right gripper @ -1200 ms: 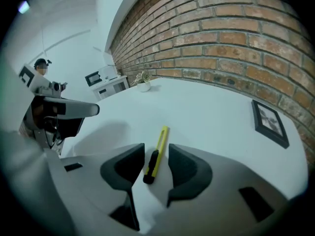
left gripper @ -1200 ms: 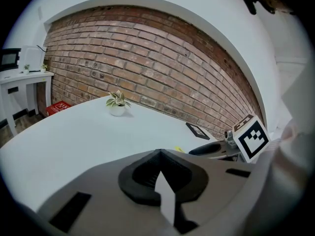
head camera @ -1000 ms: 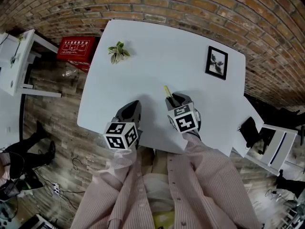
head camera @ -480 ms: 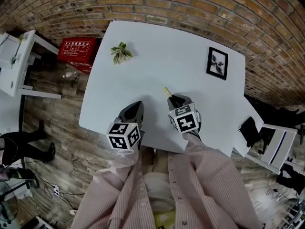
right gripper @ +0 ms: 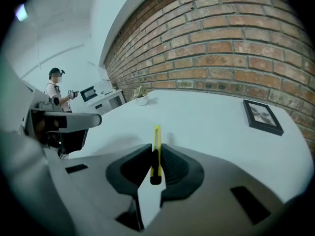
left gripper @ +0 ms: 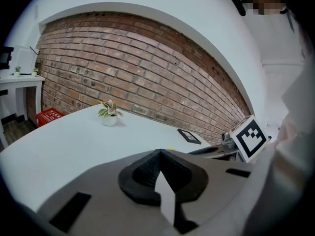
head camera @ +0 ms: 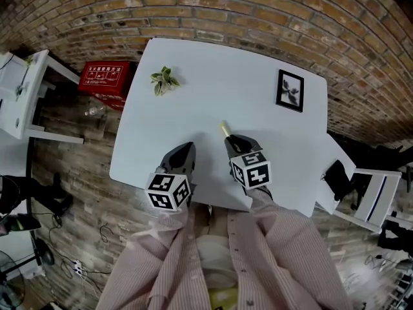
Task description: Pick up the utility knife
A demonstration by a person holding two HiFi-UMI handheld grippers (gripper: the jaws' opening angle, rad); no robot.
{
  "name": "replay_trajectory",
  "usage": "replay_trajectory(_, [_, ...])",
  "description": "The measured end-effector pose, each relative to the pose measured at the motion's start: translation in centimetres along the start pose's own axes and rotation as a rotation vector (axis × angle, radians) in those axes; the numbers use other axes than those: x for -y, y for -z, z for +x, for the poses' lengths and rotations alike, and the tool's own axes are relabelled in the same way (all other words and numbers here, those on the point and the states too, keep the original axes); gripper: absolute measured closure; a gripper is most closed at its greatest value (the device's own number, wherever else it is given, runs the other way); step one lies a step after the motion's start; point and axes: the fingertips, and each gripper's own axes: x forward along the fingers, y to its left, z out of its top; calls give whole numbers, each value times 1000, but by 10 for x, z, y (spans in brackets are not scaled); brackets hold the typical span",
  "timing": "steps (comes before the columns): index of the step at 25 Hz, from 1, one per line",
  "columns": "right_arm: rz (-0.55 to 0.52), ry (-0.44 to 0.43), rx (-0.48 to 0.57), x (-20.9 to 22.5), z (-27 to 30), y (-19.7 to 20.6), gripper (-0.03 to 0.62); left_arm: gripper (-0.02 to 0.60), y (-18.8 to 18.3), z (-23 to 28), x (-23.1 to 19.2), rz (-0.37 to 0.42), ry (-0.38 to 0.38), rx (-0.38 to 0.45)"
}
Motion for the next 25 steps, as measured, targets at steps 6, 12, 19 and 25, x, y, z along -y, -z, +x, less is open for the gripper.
replay_trajectory(6, [32, -20, 108, -1, -15, -18, 536, 590, -14, -5, 3, 31, 18, 37])
replay_trajectory(12, [65, -23, 207, 4, -32, -34, 536, 589, -30, -11, 4, 70, 21, 75])
replay_trajectory(19, [80, -54, 311, 2, -51, -54, 535, 590, -53, -19, 7, 108, 27, 130])
replay_trajectory(25, [69, -81, 385, 0, -67, -72, 536, 589, -69, -25, 16, 168, 44, 156])
